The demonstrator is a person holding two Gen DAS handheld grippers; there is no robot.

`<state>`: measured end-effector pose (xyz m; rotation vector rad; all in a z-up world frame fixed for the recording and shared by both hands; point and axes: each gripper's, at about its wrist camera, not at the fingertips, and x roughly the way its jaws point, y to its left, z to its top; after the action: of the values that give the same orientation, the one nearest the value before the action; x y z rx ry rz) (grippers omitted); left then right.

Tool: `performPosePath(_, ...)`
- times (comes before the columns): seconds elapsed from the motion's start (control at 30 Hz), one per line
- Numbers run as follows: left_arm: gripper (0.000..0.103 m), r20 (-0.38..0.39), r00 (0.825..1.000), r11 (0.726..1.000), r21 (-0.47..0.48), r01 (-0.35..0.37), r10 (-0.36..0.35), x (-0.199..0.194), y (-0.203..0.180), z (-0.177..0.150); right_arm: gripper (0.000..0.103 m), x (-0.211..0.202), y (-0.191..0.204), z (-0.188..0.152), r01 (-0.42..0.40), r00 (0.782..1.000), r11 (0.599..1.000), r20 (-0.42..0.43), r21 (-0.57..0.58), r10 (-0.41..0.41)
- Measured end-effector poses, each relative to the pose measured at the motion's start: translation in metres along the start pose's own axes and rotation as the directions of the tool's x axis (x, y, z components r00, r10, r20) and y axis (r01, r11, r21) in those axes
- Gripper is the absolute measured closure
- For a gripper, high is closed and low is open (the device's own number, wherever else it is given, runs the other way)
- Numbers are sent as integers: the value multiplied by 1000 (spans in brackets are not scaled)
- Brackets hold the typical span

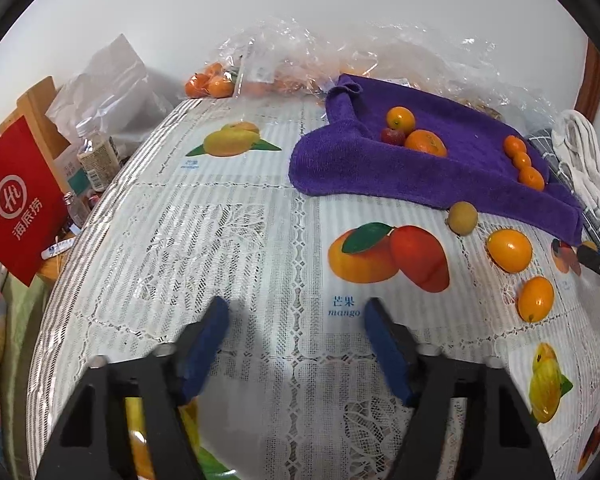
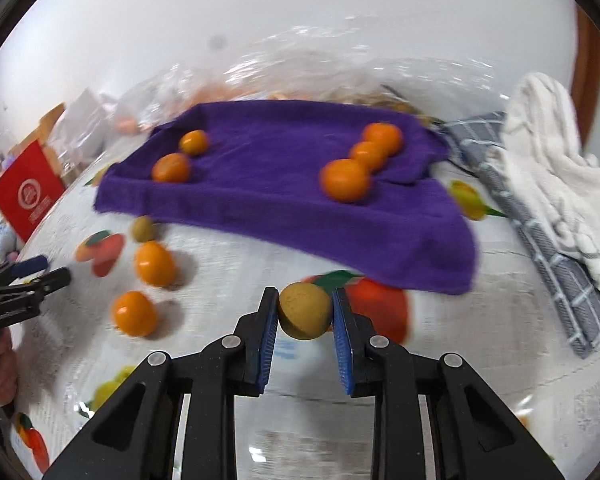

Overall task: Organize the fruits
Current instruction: 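Grasp a yellow-green fruit with the right tool while the left tool returns to the fruits, then grasp a small yellow-green fruit with the left tool while the right tool holds its fruit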

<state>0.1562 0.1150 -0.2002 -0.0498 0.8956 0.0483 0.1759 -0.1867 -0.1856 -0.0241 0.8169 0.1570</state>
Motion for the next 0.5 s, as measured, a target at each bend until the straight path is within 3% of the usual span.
performPosePath(0.03,58,-12,1000,1000,11,16,-16,-2,-4,1,76,-1,-8,0,3,1000,1000,4,8,-3)
performPosePath(0.07,61,-23,999,999,14,48,-47,-4,-8,3,76,-2,-12,0,4,1000,1000,7,10,-5)
performPosePath(0.2,64,-26,983,983,-26,181,-182,-7,-30,16,76,-3,-26,-4,-11,1000,999,12,39,10)
performPosePath(0.33,61,17,981,981,13,195,-195,-4,-61,32,76,4,-32,-8,-14,1000,997,1,71,14)
performPosePath(0.5,61,0,972,971,-39,234,-234,16,-76,50,76,3,-39,-8,-12,1000,995,7,101,11)
